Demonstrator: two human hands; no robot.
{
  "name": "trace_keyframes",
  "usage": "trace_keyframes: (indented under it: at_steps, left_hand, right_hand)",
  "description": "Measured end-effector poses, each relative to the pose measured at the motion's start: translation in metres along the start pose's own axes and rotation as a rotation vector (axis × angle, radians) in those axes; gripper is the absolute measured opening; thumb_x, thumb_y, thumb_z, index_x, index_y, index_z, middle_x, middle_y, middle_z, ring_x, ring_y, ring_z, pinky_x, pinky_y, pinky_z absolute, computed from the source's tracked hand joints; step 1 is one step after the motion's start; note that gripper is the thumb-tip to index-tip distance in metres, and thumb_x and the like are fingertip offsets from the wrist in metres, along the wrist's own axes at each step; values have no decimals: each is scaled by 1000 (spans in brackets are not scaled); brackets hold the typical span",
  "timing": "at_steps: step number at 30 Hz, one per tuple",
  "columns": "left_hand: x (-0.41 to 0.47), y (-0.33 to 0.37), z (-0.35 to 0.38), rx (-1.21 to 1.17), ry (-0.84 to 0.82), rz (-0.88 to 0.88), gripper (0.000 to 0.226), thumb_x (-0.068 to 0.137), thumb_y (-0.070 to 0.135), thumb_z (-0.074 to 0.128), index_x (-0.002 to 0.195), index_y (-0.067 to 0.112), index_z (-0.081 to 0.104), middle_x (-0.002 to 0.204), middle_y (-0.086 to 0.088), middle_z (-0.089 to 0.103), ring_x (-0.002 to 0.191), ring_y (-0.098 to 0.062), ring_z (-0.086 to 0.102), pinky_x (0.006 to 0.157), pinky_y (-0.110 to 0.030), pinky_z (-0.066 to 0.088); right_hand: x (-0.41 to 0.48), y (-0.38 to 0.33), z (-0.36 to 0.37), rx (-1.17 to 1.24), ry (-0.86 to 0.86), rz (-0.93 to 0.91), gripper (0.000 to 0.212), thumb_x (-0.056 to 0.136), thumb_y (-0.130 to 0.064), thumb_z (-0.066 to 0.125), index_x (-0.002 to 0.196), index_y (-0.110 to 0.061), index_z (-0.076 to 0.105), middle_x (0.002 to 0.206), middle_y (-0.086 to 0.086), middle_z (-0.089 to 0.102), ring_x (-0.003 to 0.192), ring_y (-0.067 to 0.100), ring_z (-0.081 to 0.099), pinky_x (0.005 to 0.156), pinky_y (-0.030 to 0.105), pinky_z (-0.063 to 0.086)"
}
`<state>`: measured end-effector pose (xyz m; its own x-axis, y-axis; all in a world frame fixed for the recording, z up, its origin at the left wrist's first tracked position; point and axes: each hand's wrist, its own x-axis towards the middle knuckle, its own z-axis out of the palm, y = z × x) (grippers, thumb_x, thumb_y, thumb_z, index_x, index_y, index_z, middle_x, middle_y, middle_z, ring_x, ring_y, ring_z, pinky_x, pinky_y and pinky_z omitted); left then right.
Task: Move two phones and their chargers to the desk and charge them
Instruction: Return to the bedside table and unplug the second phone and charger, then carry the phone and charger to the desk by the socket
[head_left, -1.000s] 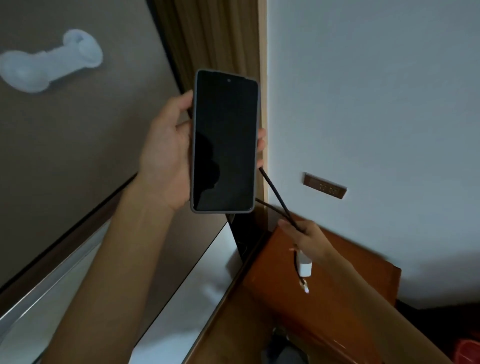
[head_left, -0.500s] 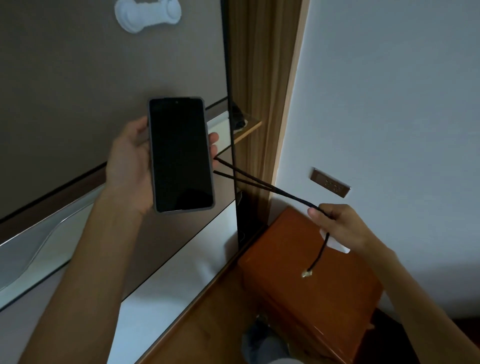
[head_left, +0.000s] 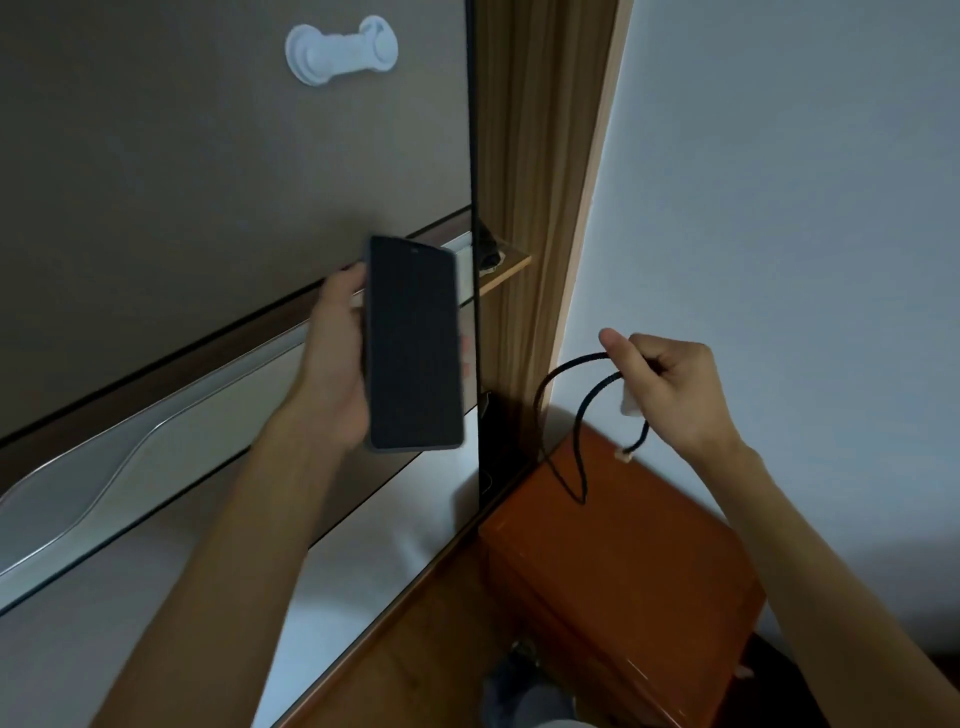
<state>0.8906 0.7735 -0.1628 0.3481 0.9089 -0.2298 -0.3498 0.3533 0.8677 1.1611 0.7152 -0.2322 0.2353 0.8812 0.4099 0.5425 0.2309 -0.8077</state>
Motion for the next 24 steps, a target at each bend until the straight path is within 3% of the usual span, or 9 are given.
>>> trace_keyframes:
  at_steps: [2, 5, 7, 9, 13, 15, 18, 19, 24]
  left_hand:
    - [-8, -11, 16, 25, -34, -14, 63, 97, 55, 36, 119, 4, 66, 109, -23, 62, 95, -36, 62, 87, -49, 51]
    - [-20, -24, 29, 47, -39, 9, 75, 98, 55, 32, 131, -10, 52, 111, -27, 55, 97, -39, 52, 87, -50, 44]
    - [-29, -26, 27, 70, -12, 16, 77, 97, 57, 31, 124, -12, 55, 107, -26, 56, 94, -37, 52, 84, -46, 44]
    - [-39, -24, 15, 86, 40, 26, 70, 96, 59, 33, 110, -3, 62, 103, -23, 55, 91, -34, 51, 81, -43, 43]
    - [-72, -19, -20, 83, 130, 33, 76, 95, 62, 35, 120, -5, 60, 106, -21, 57, 93, -35, 53, 85, -47, 42]
    - [-94, -19, -40, 54, 180, 38, 70, 96, 61, 36, 114, 0, 65, 100, -21, 61, 88, -33, 57, 82, -46, 46]
    - [-127, -23, -73, 41, 241, 48, 62, 99, 59, 33, 100, 9, 70, 86, -11, 69, 73, -24, 63, 66, -35, 54]
    - [-141, -23, -88, 43, 285, 64, 63, 99, 59, 32, 100, 10, 71, 85, -10, 71, 73, -23, 64, 65, -34, 54]
    - [-210, -15, -138, -52, 453, 145, 66, 99, 58, 32, 117, 3, 65, 105, -23, 66, 89, -33, 61, 71, -35, 55]
  right_hand:
    - [3, -13, 9, 147, 34, 54, 56, 96, -30, 64, 58, 8, 49, 65, 29, 50, 69, 47, 57, 65, 46, 48]
    - [4, -38, 27, 335, 26, 114, 45, 91, -26, 71, 74, 16, 65, 91, 23, 63, 94, 40, 63, 90, 52, 52]
    - [1, -56, 41, 425, -6, 125, 40, 87, -35, 73, 84, 5, 73, 97, 13, 70, 98, 36, 66, 94, 57, 51]
    - [-5, -76, 55, 521, -76, 139, 36, 86, -41, 72, 93, -7, 77, 102, 12, 74, 99, 36, 68, 95, 54, 53]
    - [-17, -112, 89, 764, -220, 141, 40, 85, -38, 73, 109, -6, 75, 113, 15, 74, 109, 31, 68, 97, 41, 54]
    - [-22, -127, 110, 804, -252, 118, 32, 86, -31, 73, 107, -7, 76, 113, 13, 74, 113, 29, 67, 100, 41, 52]
    - [-33, -150, 142, 817, -250, 119, 14, 91, -22, 69, 86, -13, 78, 96, 12, 78, 101, 29, 72, 94, 37, 56]
    - [-38, -160, 155, 812, -264, 124, 17, 91, -21, 69, 77, -17, 77, 88, 11, 78, 93, 29, 74, 88, 35, 58]
    - [-61, -196, 207, 755, -400, 101, 27, 89, -28, 70, 63, -25, 65, 66, 4, 71, 67, 26, 71, 62, 34, 54]
